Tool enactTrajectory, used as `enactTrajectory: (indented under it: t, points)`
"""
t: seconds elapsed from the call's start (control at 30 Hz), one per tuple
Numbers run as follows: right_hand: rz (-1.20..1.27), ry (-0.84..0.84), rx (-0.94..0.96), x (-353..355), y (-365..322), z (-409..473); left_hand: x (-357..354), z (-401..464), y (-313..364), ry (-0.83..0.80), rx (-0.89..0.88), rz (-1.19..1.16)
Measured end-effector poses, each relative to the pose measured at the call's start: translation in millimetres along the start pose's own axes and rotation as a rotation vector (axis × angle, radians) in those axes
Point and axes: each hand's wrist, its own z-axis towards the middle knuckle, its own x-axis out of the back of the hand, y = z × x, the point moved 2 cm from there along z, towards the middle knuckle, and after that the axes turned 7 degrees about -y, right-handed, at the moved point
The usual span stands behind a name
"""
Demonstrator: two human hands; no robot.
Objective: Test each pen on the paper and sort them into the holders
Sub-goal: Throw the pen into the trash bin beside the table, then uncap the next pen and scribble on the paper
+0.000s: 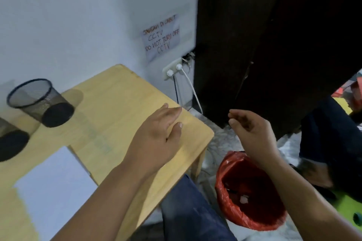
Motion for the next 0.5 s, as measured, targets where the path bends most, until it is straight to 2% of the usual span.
enactTrajectory:
  t: [0.23,0.5]
  points:
    - [-0.042,-0.294,0.176,-82,-74,1,80,-68,-58,0.201,0.173,0.079]
    - [-0.074,-0.641,0.355,-199,-140,-46,154,-173,-120,0.32,0.419,0.256]
